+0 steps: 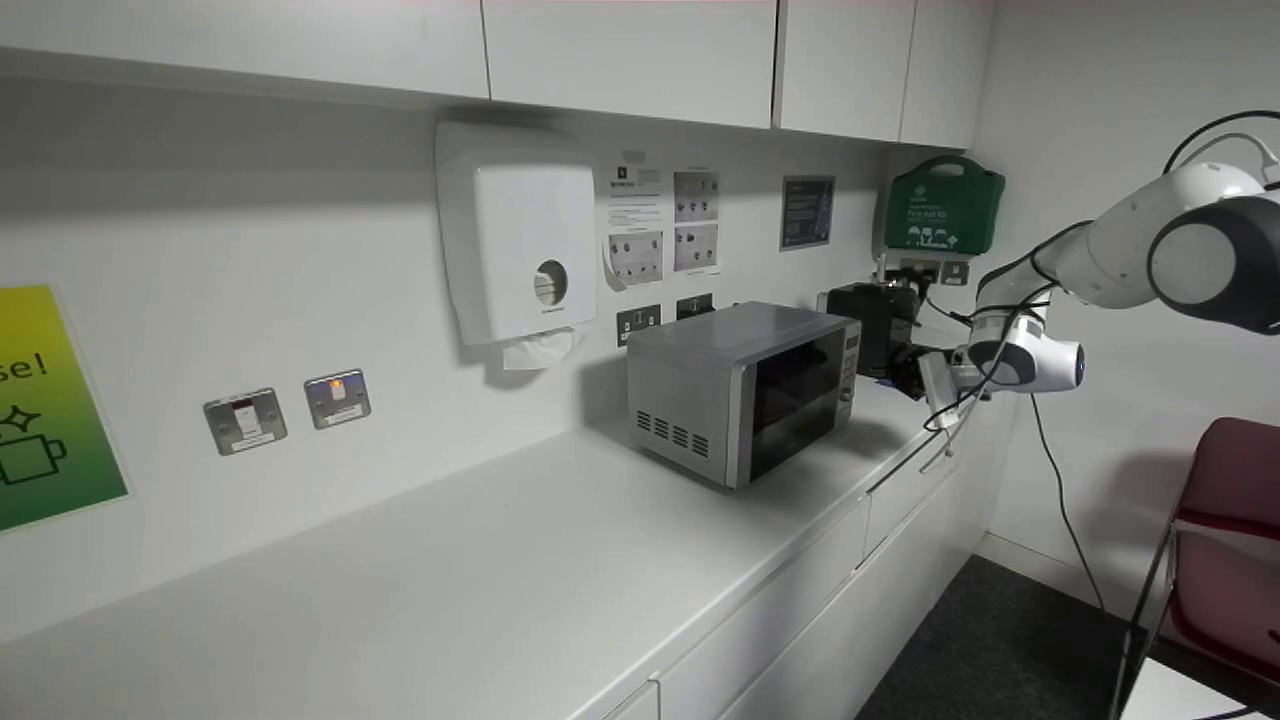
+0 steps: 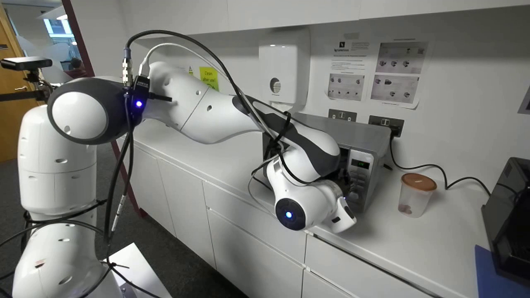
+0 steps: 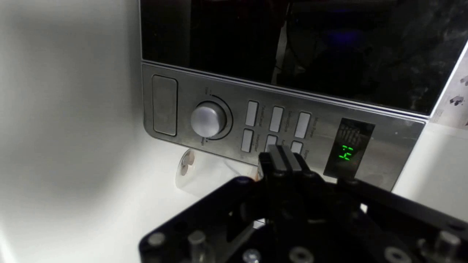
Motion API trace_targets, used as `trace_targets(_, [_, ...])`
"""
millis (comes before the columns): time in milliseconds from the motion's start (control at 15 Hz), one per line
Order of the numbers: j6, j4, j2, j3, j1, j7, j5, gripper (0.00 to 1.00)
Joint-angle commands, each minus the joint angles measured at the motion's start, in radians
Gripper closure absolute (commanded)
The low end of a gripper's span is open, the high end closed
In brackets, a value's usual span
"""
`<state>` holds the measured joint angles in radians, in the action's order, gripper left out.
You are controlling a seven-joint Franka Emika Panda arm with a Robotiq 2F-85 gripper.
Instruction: Press a button on the microwave
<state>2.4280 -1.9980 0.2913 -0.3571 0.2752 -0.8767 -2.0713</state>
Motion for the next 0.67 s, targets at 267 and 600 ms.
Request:
trace_targets(267, [0.011, 0.029, 0.038, 0.012, -0.009, -0.019, -0.016, 1.0])
trace_targets(600, [0.021, 0.062, 0.055, 0.022, -0.027, -0.022, -0.025, 1.0])
